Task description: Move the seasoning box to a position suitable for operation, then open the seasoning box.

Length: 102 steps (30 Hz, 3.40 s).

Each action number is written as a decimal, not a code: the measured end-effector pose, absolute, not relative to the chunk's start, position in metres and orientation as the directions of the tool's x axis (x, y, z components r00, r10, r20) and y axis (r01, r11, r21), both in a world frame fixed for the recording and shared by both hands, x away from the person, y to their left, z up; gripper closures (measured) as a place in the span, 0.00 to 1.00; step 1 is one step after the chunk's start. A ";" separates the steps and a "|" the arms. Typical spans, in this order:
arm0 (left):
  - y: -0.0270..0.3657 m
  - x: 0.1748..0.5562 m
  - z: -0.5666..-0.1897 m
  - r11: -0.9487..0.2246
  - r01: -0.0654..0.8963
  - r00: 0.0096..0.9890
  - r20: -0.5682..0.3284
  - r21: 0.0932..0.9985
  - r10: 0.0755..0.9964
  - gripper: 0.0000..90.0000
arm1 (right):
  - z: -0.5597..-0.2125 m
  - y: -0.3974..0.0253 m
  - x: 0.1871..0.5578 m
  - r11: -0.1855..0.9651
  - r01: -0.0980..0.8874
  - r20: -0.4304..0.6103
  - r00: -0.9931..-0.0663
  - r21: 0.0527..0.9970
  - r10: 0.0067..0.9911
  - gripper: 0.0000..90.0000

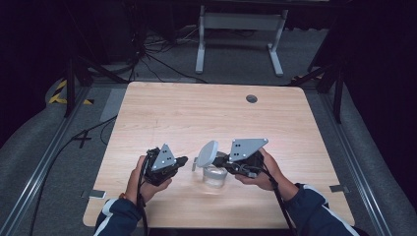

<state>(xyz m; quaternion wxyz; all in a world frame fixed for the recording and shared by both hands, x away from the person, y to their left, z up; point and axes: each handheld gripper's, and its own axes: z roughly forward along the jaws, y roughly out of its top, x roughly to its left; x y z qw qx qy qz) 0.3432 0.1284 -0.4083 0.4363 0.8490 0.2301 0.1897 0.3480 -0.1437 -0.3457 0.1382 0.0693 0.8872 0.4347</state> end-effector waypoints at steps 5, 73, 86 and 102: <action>0.132 0.340 -0.410 -0.523 0.234 0.818 0.124 0.820 0.562 0.99 | -0.346 -0.136 0.351 0.607 -0.003 -0.180 -0.956 0.795 0.231 1.00; 0.215 0.357 -0.480 -0.499 0.469 0.736 -0.010 0.729 0.677 0.32 | -0.402 -0.338 0.334 0.652 0.268 -0.199 -0.811 0.709 0.550 0.84; 0.215 0.357 -0.481 -0.490 0.476 0.733 -0.023 0.730 0.680 0.28 | -0.443 -0.397 0.323 0.551 0.389 -0.143 -0.708 0.738 0.691 0.52; 0.218 0.355 -0.481 -0.494 0.473 0.731 -0.012 0.730 0.682 0.28 | -0.467 -0.418 0.316 0.463 0.475 -0.035 -0.669 0.749 0.743 0.29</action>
